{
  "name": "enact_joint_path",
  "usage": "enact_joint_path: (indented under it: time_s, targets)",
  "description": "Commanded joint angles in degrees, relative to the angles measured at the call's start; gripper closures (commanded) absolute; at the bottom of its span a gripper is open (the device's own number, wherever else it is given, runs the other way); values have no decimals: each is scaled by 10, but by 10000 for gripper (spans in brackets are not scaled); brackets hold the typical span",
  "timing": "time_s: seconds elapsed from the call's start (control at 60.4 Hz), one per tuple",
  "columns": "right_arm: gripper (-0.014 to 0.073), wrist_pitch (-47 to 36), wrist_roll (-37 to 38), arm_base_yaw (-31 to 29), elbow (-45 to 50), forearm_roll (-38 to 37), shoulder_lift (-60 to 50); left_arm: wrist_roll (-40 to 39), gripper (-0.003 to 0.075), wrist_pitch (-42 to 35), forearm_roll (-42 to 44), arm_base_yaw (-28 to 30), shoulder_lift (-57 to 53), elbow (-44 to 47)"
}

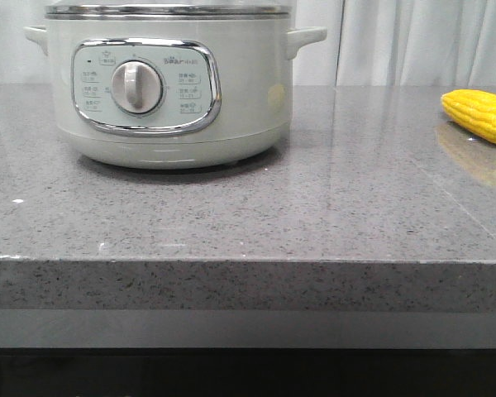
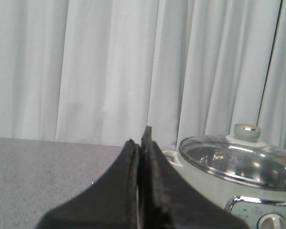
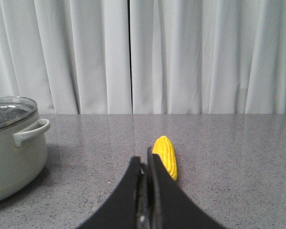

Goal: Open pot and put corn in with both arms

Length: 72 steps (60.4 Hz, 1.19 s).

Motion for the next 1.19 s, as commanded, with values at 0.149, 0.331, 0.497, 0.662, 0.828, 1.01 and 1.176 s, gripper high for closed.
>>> enact_joint_path:
  time_s: [0.149,0.331,0.497,0.662,0.828,1.01,1.176]
  targets:
    - [713,64,-5,-3,-135,-5,122,1,741,58,-5,0,128,-140]
    - [713,113,-5,-3,-169,-4,199,1,741,83,-5,0,211,-177]
    - [713,114,-5,-3,-165,-4,234,1,741,92,-5,0,254,-175]
    - [713,113,-5,-3,-164,-4,250,1,741,90,-5,0,290,-175]
    - [632,113,-6,-3,-164,-5,261,2,689,87,-4,0,323,-175]
    - [180,113,-6,-2,-164,-5,269,3,237,65,0,0,351,-175]
    - [18,113,-6,-2,-164,-5,270,3,81,33,-1,-24,381,-178]
